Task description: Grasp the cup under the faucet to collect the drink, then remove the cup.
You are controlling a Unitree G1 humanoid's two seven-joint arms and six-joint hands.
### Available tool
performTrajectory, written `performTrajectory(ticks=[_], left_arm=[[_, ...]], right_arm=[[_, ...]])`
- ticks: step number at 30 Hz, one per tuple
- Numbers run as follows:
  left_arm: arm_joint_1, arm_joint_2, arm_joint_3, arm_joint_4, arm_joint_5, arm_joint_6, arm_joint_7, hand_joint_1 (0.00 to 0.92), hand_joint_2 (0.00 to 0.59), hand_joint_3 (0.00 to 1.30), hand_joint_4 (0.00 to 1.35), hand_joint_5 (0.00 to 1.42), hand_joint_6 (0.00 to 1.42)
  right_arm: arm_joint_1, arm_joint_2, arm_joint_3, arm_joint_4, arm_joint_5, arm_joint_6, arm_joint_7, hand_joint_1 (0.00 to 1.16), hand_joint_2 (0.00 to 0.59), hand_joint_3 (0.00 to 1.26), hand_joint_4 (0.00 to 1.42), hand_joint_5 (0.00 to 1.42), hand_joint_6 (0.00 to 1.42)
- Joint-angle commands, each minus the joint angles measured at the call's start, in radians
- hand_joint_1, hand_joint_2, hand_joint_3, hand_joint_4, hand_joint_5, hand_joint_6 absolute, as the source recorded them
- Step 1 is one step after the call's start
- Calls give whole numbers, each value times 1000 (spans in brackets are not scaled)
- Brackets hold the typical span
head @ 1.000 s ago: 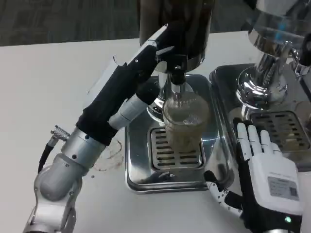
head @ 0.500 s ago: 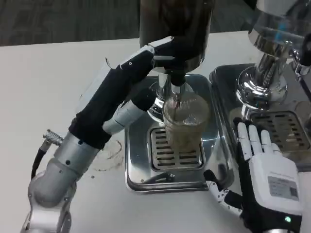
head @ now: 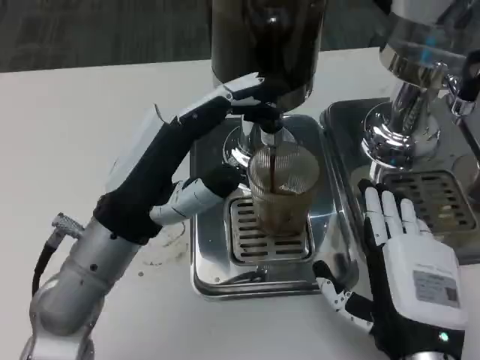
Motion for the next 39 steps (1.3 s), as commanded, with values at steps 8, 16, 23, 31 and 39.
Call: performTrajectory(ticks=[8, 16, 23, 31, 39], left_arm=[[24, 20, -6, 14, 22, 2, 4, 0, 117, 312, 191, 393, 307], [29, 22, -11, 9, 18, 8, 4, 0, 120, 312, 191, 393, 307], [30, 25, -13, 7, 14, 11, 1, 0, 125, 316, 191, 393, 308], [26, 31, -12, 2, 12, 15, 0, 0, 128, 321, 192, 380, 299], [27, 38, -11, -2, 9, 19, -1, 0, 134, 325, 194, 377, 297]], right_arm=[[-86, -11, -138, 83, 437, -277, 105, 535, 252, 0, 0, 0, 158], [-201, -9, -171, 205, 588, -374, 213, 568, 212, 0, 0, 0, 138], [-273, -2, -173, 278, 632, -399, 268, 585, 202, 0, 0, 0, 101], [-318, 8, -179, 342, 657, -420, 289, 597, 194, 0, 0, 0, 85], [-367, 21, -178, 400, 667, -434, 309, 600, 194, 0, 0, 0, 78]])
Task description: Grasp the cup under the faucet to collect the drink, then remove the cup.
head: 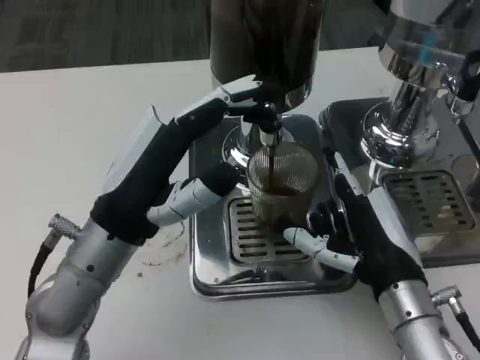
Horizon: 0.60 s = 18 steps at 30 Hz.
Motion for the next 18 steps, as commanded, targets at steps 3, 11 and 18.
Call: performTrajectory(ticks=[3, 11, 18], left_arm=[[26, 21, -2, -6, 9, 16, -9, 0, 135, 328, 194, 377, 297], [33, 20, 0, -17, 13, 22, -4, 0, 136, 333, 194, 389, 296], [34, 21, 4, -23, 17, 26, 3, 0, 137, 334, 194, 392, 296]], right_arm=[[-41, 11, -6, 54, 24, -27, 20, 601, 194, 0, 0, 0, 74], [-70, 20, 2, 97, 34, -42, 32, 603, 193, 0, 0, 0, 67], [-93, 36, -3, 145, 50, -68, 30, 610, 187, 0, 0, 0, 65]])
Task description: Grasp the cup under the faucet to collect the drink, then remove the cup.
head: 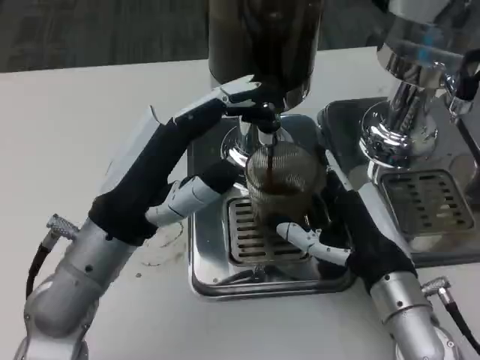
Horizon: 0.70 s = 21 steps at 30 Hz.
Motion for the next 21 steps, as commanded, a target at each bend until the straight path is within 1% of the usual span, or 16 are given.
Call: performTrajectory(ticks=[1, 7, 12, 19, 21], left_arm=[[25, 19, 2, -5, 17, 14, -1, 0, 137, 334, 194, 392, 296], [22, 21, 8, -16, 22, 20, 11, 0, 138, 326, 184, 370, 280], [9, 20, 35, -54, 23, 23, 44, 0, 139, 326, 181, 366, 273], [0, 25, 81, -114, 3, 46, 72, 0, 145, 314, 160, 350, 260], [6, 33, 101, -134, -9, 60, 76, 0, 146, 305, 158, 349, 249]], right_arm=[[-26, 15, -1, 38, 16, -35, 9, 610, 187, 0, 0, 0, 65], [-39, 23, 1, 62, 9, -50, 5, 634, 182, 0, 0, 0, 67], [-40, 25, -1, 66, 8, -54, 0, 634, 185, 0, 0, 0, 67], [-38, 28, -5, 71, 12, -61, -5, 632, 188, 0, 0, 0, 76], [-36, 27, -1, 67, 0, -66, -17, 634, 186, 0, 0, 0, 78]])
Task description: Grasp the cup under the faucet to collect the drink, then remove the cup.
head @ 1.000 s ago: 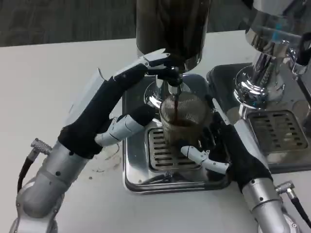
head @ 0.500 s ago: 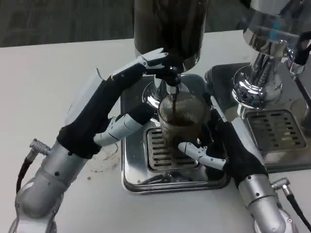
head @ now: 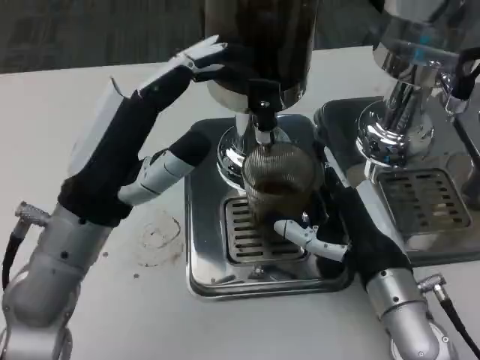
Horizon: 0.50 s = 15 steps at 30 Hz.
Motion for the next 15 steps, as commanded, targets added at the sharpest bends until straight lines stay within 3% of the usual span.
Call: performTrajectory(ticks=[1, 8, 15], left_arm=[[11, 15, 34, -47, -28, 29, 18, 0, 145, 304, 158, 348, 248], [54, 40, 103, -73, -39, 55, 40, 0, 145, 303, 158, 341, 245], [130, 77, 164, 10, -11, 64, 65, 0, 145, 300, 158, 335, 244]], right_arm=[[-4, 9, 10, 3, -11, -32, -11, 634, 185, 0, 0, 0, 78], [-4, 15, 5, 7, 9, -46, -1, 638, 183, 0, 0, 0, 81], [-13, 24, 2, 24, 33, -58, 8, 639, 182, 0, 0, 0, 81]])
